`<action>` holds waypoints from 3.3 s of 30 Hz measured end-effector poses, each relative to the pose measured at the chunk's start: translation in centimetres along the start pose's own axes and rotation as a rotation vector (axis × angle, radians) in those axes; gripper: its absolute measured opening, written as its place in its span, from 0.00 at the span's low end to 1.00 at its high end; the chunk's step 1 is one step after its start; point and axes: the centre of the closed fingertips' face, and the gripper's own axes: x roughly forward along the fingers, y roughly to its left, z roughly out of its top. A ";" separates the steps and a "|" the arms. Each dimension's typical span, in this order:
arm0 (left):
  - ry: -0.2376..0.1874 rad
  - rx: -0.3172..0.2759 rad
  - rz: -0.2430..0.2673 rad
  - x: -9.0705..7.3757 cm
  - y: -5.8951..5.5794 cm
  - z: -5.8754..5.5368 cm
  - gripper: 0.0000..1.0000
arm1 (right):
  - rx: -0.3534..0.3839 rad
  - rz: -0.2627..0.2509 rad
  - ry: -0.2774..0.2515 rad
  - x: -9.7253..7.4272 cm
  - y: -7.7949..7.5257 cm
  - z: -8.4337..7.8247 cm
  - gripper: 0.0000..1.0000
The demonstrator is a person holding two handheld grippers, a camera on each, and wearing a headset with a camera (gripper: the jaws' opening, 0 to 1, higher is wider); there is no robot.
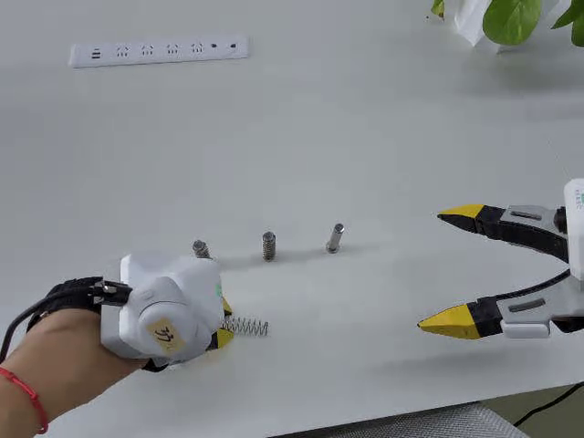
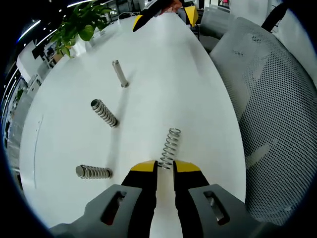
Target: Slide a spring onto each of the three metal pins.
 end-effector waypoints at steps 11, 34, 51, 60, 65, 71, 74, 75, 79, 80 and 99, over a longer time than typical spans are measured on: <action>0.025 -0.006 -0.002 -0.1 -0.1 -0.1 0.08 | 0.003 -0.005 0.001 -0.1 0.0 0.0 0.86; -0.052 -0.136 -0.011 -0.3 -0.6 0.6 0.07 | -0.002 0.010 0.014 0.4 0.7 0.3 0.84; -0.096 -0.163 -0.003 -0.6 -0.8 0.9 0.07 | -0.016 0.023 0.022 0.8 1.4 1.0 0.83; -0.127 -0.168 -0.001 -1.2 -0.8 1.5 0.07 | -0.015 0.041 0.021 1.0 2.2 1.5 0.79; -0.189 -0.191 0.015 -2.4 -0.6 3.0 0.07 | -0.029 0.063 0.005 1.3 3.2 2.9 0.75; -0.306 -0.227 0.051 -4.7 0.2 6.0 0.07 | -0.037 0.105 -0.037 1.9 4.7 5.7 0.67; -0.373 -0.241 0.070 -6.0 0.6 7.5 0.07 | -0.038 0.130 -0.061 2.1 5.5 7.3 0.58; -0.405 -0.251 0.075 -6.6 0.8 8.3 0.07 | -0.037 0.139 -0.073 2.2 5.8 8.0 0.56; -0.478 -0.267 0.096 -8.2 1.5 10.0 0.07 | -0.029 0.160 -0.110 2.4 6.3 10.0 0.47; -0.500 -0.272 0.101 -8.7 1.6 10.5 0.07 | -0.025 0.162 -0.121 2.4 6.4 10.6 0.45; -0.709 -0.338 0.119 -12.8 2.7 14.1 0.07 | 0.061 0.234 -0.233 2.4 6.7 14.6 0.17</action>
